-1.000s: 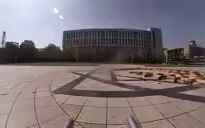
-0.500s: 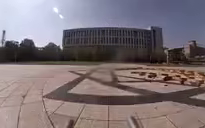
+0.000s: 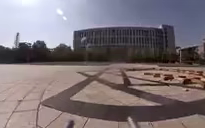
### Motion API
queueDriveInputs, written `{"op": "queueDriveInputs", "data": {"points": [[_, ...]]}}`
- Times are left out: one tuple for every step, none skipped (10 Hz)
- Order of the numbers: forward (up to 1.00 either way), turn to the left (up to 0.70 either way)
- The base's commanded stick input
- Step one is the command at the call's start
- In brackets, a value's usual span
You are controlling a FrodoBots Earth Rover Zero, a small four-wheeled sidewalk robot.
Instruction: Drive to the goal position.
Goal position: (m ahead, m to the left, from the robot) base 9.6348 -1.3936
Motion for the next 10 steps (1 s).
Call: {"op": "queueDriveInputs", "data": {"points": [[0.67, 0.0], [0.67, 0.0], [0.67, 0.0], [0.67, 0.0], [0.67, 0.0], [0.67, 0.0], [0.67, 0.0], [0.67, 0.0], [0.67, 0.0], [0.67, 0.0]]}}
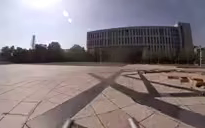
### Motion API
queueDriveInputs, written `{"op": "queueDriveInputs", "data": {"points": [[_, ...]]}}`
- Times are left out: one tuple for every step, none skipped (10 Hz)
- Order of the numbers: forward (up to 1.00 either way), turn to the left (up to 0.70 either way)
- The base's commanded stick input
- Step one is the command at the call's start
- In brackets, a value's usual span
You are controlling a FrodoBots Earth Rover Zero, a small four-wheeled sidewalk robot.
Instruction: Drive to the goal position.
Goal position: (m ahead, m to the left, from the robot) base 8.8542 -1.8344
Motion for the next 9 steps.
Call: {"op": "queueDriveInputs", "data": {"points": [[0.67, 0.0], [0.67, 0.0], [0.67, 0.0], [0.68, 0.0], [0.67, 0.0], [0.68, 0.0], [0.67, 0.0], [0.67, 0.0], [0.67, 0.0]]}}
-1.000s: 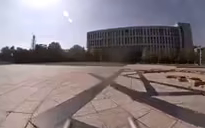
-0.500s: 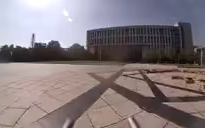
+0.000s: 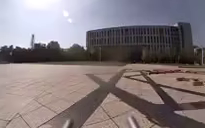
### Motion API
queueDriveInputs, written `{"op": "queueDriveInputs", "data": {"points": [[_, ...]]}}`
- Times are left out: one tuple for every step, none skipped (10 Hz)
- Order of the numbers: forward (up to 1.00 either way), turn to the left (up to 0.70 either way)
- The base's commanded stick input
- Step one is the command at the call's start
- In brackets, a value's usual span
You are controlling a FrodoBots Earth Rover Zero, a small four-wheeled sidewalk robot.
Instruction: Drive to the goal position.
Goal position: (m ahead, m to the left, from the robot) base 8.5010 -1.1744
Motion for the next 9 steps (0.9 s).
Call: {"op": "queueDriveInputs", "data": {"points": [[0.67, 0.0], [0.67, 0.0], [0.67, -0.17], [0.67, -0.31], [0.67, -0.16], [0.67, 0.0], [0.68, 0.0], [0.67, 0.0], [0.67, 0.0]]}}
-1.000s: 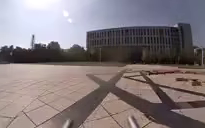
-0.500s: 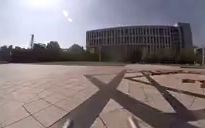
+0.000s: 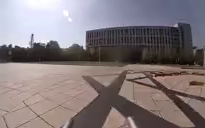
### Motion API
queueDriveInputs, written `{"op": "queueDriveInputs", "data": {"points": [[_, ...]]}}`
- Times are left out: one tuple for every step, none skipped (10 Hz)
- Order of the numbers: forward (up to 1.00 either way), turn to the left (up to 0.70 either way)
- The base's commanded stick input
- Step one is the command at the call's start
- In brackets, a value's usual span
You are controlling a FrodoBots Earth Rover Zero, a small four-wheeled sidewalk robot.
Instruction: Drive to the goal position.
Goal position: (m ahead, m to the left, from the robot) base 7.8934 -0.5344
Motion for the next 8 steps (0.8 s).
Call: {"op": "queueDriveInputs", "data": {"points": [[0.67, 0.0], [0.68, 0.0], [0.67, 0.0], [0.67, 0.0], [0.67, 0.0], [0.67, 0.0], [0.67, 0.0], [0.67, 0.0]]}}
